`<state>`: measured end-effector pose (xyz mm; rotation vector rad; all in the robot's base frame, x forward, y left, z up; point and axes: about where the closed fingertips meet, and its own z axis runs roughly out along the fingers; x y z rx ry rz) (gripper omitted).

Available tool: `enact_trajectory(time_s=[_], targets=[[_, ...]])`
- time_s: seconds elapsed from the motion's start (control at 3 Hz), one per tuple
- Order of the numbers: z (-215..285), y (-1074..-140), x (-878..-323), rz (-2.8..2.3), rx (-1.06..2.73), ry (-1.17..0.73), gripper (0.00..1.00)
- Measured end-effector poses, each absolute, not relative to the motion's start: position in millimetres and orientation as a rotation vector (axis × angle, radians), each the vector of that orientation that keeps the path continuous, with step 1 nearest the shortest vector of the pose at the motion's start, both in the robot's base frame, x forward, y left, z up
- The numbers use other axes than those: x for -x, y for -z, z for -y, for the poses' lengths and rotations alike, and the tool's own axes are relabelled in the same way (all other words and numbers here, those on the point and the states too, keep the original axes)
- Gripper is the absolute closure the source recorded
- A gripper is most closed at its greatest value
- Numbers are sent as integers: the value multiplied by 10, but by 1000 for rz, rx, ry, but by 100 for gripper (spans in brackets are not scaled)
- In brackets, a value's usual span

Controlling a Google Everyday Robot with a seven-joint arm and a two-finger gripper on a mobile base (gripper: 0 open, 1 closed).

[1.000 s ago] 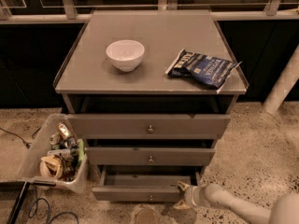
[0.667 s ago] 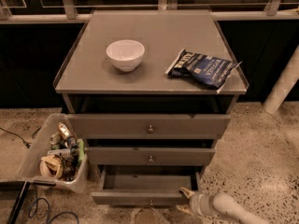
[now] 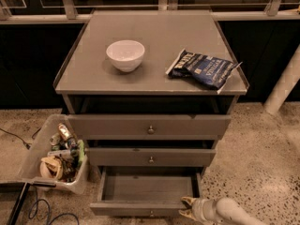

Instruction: Open bottom drawer

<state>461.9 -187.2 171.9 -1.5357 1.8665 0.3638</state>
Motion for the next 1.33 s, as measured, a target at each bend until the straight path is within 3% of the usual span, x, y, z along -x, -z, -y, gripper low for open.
enact_trajectory(time_s=[0.33,0.67,1.33], targets=[[1844,-1676,-4325,-1855,1548,-400,100],[1844,-1676,-4325,-1855,1548,-400,81],[1843,-1676,-4325,-1855,1548,-400,35]])
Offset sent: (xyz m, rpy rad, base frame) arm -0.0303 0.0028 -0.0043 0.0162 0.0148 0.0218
